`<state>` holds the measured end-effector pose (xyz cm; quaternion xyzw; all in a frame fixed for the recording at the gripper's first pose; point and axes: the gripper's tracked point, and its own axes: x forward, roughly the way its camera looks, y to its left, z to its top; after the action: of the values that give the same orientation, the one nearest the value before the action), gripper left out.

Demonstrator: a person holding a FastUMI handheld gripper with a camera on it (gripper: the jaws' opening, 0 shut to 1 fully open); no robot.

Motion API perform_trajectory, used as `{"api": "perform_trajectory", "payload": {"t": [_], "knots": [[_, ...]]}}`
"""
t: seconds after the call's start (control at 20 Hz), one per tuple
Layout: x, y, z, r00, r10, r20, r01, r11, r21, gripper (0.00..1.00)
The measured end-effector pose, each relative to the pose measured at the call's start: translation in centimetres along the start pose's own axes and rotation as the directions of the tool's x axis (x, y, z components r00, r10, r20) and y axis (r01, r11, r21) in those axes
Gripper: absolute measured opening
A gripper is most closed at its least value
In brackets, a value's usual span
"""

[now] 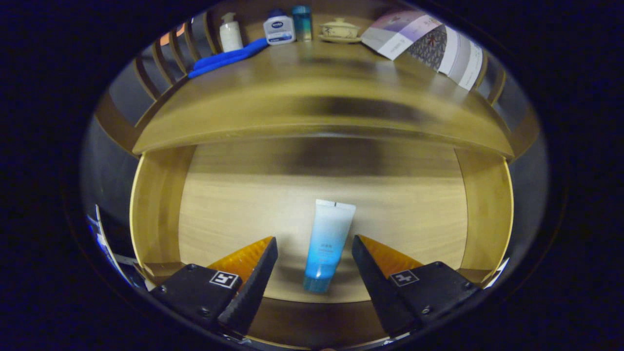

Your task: Pull open the drawer, take out the items inside it, and place them on the countertop above the cabinet.

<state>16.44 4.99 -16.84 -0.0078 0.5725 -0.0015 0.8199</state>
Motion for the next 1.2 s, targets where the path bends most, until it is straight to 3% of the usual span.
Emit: {"api": "perform_trajectory", "payload": {"t": [0.35,0.5,0.6,0.8,1.2], "knots": [[2.2,-1.2,-1.7,0.992,-0.05,-0.114,0.054,0.998,0.032,0.87],[2.4,-1.4,-1.5,0.994,-0.06,-0.096,0.065,0.997,0.047,0.62],[2.4,-1.6,-1.5,0.994,-0.055,-0.092,0.06,0.997,0.05,0.54],[1.9,-1.6,-1.4,0.998,-0.021,-0.056,0.024,0.998,0.063,0.48],[-3.4,-1.7,-0.6,0.999,0.006,0.042,-0.008,1.0,0.03,0.47]]}}
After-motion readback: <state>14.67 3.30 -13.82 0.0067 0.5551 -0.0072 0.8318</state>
